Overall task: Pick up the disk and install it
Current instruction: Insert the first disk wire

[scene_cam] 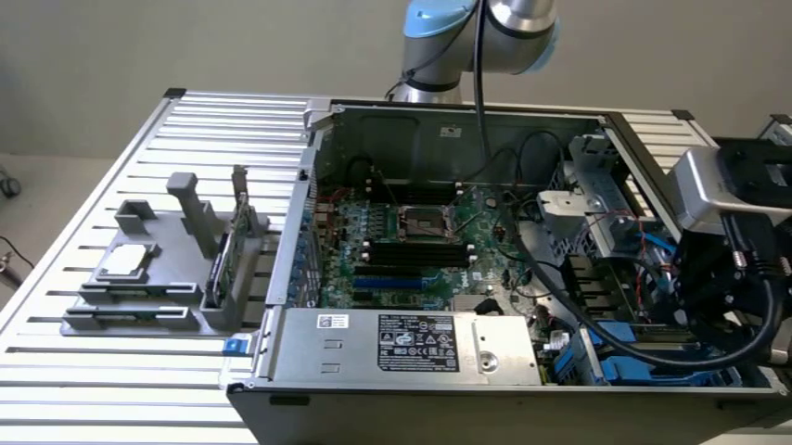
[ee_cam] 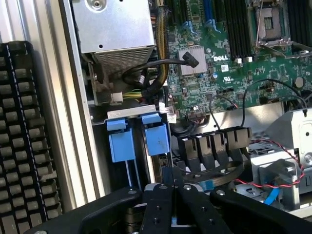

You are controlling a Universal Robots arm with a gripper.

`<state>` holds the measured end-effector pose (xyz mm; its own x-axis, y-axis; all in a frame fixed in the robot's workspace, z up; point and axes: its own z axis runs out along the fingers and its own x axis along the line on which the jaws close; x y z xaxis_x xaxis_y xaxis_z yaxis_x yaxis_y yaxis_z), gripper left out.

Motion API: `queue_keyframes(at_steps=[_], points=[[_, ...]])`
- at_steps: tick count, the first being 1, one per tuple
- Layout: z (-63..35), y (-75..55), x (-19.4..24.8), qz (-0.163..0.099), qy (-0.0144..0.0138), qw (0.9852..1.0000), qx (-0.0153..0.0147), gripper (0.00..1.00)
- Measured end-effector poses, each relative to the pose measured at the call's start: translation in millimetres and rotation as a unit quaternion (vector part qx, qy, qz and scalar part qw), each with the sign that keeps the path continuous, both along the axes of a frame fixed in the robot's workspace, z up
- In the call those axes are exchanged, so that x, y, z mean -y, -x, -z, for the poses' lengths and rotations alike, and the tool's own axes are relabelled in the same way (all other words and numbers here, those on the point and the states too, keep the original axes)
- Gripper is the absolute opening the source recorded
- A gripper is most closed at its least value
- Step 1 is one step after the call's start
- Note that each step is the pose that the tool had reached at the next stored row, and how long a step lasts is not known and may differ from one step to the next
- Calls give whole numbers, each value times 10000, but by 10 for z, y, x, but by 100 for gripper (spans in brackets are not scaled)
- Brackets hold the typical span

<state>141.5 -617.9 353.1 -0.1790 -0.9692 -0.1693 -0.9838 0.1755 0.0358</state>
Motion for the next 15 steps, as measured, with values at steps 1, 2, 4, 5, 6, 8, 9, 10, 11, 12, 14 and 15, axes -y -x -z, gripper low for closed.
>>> queue_keyframes(at_steps=[1,2,4,5,6,8,9,10,11,12,14,15], points=[[-1,0,0,59,-11,10000,-8,11],[-1,0,0,109,-21,9999,-16,11],[-4,0,0,213,-42,9998,-34,11],[-5,1,0,264,-53,9996,-43,11],[-7,1,0,320,-64,9995,-53,11],[-9,1,0,422,-85,9990,-70,11],[-11,1,0,473,-94,9988,-80,11],[-11,1,0,526,-105,9985,-89,11],[-12,1,1,579,-116,9982,-100,11],[-14,1,1,630,-126,9979,-110,11],[-16,2,1,731,-145,9971,-132,11],[-17,2,1,781,-154,9967,-143,11]])
